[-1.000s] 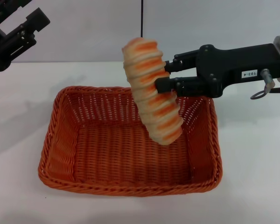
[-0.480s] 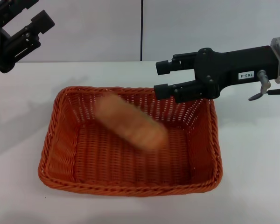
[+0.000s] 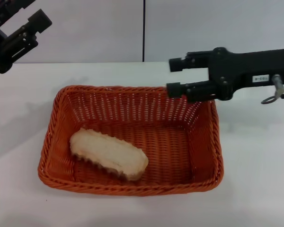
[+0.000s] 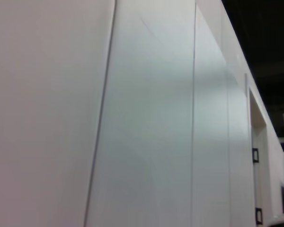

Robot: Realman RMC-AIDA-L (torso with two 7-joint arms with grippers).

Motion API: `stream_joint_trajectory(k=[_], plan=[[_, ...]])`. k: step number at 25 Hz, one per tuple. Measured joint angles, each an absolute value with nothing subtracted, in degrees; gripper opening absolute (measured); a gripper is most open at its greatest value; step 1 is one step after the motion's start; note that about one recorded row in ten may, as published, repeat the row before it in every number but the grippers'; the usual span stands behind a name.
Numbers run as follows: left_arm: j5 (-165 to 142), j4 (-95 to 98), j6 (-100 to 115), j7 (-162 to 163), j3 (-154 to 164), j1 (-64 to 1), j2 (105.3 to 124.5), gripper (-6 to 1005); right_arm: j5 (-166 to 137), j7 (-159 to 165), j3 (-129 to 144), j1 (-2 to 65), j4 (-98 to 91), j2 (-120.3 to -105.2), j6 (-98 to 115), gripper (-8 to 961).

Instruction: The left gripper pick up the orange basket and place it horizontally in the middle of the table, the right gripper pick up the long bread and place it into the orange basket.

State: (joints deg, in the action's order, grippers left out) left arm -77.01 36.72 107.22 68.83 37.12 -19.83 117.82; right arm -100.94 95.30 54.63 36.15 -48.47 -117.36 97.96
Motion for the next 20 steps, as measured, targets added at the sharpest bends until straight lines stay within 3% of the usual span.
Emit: stream_joint_trajectory(k=[5,11,20], plan=[[-76.53,32.06,106.62,65.15,33.19,-20.31,117.86,709,-94.17,90.54,46.05,30.01,-49.05,-118.54,98.05,752],[-73.56,18.97,105.0,52.72,22.44,-21.25,117.95,709,-73.07,77.99,29.73,19.66,-38.2,-117.78,99.12,752],[-70.7,7.87,101.03,40.99,9.18,-21.27,118.11,709,-60.89,50.89,14.78,14.65,-23.2,-118.36,99.97,752]])
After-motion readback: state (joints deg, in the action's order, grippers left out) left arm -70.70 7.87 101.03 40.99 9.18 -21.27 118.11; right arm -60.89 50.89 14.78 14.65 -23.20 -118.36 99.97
